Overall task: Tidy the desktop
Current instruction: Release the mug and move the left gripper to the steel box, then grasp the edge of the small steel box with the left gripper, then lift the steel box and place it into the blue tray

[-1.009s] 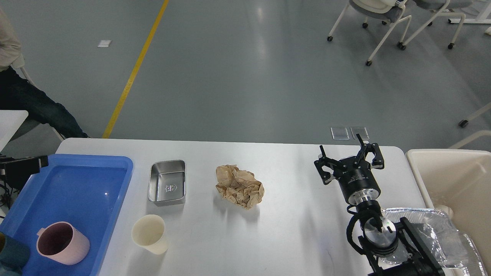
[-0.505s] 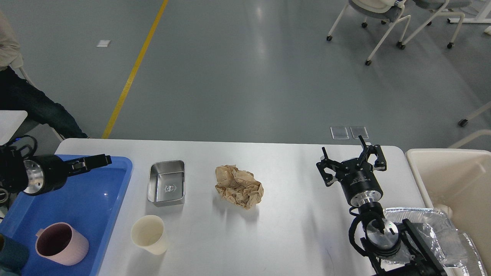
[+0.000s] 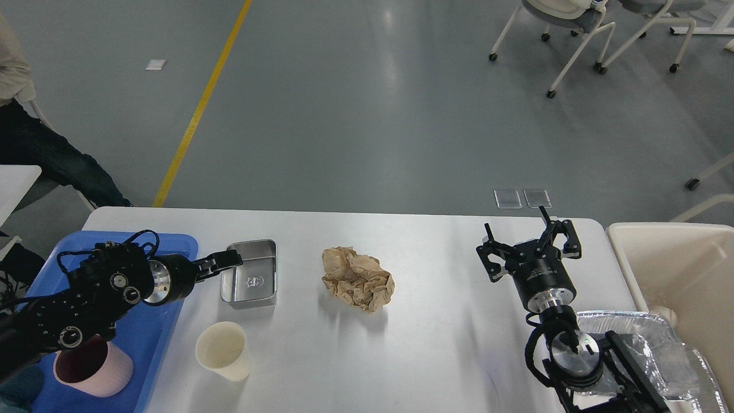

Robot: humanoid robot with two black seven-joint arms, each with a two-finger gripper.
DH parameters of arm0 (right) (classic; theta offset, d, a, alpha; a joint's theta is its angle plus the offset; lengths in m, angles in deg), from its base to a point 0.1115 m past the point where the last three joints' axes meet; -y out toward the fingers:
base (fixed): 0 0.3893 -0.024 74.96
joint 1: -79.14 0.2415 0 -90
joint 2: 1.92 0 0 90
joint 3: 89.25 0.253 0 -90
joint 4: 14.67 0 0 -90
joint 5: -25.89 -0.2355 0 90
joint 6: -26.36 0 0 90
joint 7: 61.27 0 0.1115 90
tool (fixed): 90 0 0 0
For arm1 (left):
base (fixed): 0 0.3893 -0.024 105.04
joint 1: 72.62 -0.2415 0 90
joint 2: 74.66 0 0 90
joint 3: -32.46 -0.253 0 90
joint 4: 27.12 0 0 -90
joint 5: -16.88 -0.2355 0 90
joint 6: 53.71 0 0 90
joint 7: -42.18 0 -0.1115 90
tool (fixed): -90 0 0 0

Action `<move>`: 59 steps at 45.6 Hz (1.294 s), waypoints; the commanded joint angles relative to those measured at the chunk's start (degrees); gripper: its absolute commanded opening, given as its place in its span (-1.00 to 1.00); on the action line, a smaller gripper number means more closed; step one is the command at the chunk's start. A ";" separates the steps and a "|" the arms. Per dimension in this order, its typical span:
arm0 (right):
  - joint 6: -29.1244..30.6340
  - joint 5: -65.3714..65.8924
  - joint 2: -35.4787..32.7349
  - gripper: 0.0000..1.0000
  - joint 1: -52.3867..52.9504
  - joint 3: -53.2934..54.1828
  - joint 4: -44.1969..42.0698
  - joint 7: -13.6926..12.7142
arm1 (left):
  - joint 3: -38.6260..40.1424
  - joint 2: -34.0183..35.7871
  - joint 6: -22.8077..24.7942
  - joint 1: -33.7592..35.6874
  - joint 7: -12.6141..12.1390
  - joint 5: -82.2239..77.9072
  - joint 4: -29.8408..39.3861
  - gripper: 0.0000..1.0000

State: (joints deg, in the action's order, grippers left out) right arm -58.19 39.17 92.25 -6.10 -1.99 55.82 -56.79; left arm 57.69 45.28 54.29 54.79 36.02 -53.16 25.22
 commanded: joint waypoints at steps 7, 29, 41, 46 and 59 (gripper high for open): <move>0.00 -0.09 -0.48 1.00 -0.01 0.37 0.00 0.00 | -6.24 -3.31 -7.45 -0.50 0.01 -0.01 -2.94 0.91; 0.00 0.00 -1.10 1.00 -0.36 0.54 0.08 0.09 | -8.62 -7.97 -8.78 -0.41 1.16 0.17 -9.89 -0.84; 0.00 0.00 -0.83 1.00 -0.01 0.54 0.00 0.09 | -8.45 -7.54 -5.62 1.96 3.18 0.17 -9.53 -1.00; 0.00 -0.09 -0.83 1.00 -0.01 0.54 0.00 0.09 | -8.45 -7.18 -4.82 2.66 3.18 0.08 -9.10 -1.00; 0.00 0.00 -0.83 1.00 0.16 0.45 0.00 0.09 | -8.27 9.06 3.34 11.18 2.56 0.78 3.20 -1.00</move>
State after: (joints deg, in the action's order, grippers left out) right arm -58.19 39.14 91.17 -6.03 -1.47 55.82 -56.70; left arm 49.34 45.83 54.16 61.07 38.84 -53.06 21.91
